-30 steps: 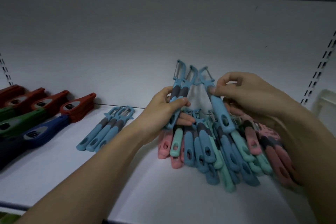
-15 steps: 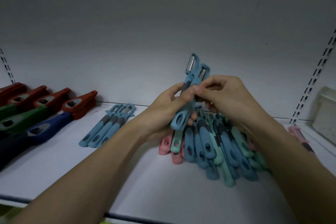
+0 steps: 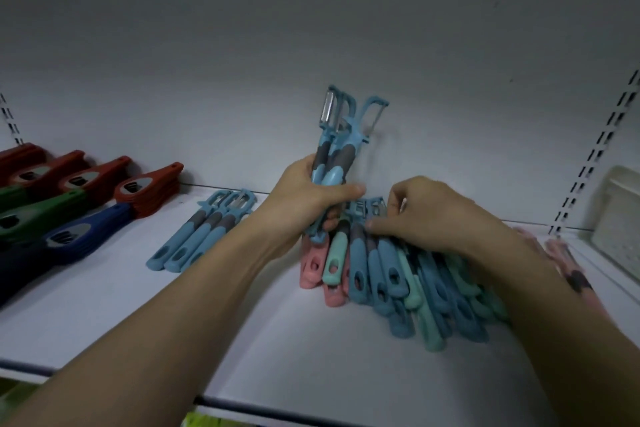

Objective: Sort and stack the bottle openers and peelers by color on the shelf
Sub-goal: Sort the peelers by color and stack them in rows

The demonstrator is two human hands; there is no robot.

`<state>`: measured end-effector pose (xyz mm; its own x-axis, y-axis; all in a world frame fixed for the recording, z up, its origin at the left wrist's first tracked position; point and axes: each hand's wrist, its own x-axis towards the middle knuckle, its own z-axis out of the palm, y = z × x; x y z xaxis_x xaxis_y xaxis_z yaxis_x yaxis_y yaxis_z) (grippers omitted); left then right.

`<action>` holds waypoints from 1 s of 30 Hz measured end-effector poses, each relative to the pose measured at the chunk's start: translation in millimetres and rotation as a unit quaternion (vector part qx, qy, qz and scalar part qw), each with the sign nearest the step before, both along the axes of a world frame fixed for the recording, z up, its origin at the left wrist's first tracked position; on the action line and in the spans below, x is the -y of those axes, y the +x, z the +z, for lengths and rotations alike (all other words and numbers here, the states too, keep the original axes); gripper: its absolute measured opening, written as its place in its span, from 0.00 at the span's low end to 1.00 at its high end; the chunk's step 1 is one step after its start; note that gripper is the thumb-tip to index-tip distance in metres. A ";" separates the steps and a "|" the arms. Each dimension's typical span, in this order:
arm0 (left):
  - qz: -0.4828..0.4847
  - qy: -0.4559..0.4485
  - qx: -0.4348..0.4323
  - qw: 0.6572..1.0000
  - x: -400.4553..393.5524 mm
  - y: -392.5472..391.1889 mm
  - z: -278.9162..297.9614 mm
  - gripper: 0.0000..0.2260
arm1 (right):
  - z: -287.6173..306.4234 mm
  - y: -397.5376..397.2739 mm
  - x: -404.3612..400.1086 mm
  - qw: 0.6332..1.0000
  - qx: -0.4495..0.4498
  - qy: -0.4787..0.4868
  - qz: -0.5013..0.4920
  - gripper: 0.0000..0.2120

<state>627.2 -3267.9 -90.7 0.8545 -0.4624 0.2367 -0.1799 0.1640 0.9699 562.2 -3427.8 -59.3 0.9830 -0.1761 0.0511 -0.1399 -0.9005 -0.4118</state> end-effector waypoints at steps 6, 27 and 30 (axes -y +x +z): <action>0.004 0.016 0.003 1.000 2.2 -0.3 -0.6 0.10 | 1.5 -4.2 -12.1 0.993 -0.041 -0.108 0.002 0.16; -0.076 -0.051 -0.099 0.991 10.0 -14.2 2.0 0.12 | 10.5 -1.7 3.8 0.950 0.100 0.291 0.053 0.09; -0.089 -0.030 -0.098 0.991 8.9 -14.2 0.8 0.13 | 1.4 1.3 -3.9 0.949 0.081 0.298 0.067 0.11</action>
